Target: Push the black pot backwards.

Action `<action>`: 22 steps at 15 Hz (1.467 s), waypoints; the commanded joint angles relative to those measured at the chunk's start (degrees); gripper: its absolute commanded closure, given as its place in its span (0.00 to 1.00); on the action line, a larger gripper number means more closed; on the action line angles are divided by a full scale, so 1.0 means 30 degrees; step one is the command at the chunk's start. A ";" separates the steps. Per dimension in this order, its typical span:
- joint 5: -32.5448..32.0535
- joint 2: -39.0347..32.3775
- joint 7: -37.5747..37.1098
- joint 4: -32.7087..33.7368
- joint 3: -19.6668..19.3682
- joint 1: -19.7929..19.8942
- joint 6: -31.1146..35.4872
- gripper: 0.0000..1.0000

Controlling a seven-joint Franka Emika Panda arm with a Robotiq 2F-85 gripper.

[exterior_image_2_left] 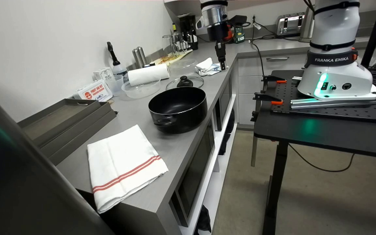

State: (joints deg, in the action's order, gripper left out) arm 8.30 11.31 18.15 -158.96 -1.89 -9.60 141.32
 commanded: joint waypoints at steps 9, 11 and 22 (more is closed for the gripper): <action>0.7904 -0.5007 0.7286 0.0684 0.1696 -0.0020 0.2905 0.00; 0.8219 -0.5641 0.7455 0.1023 0.2405 0.0121 0.3126 0.00; 0.7348 -0.8878 0.6428 0.3290 0.5589 0.0893 0.4606 0.00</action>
State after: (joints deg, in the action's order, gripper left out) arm 31.15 -11.72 38.35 -151.42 12.46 -8.32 153.24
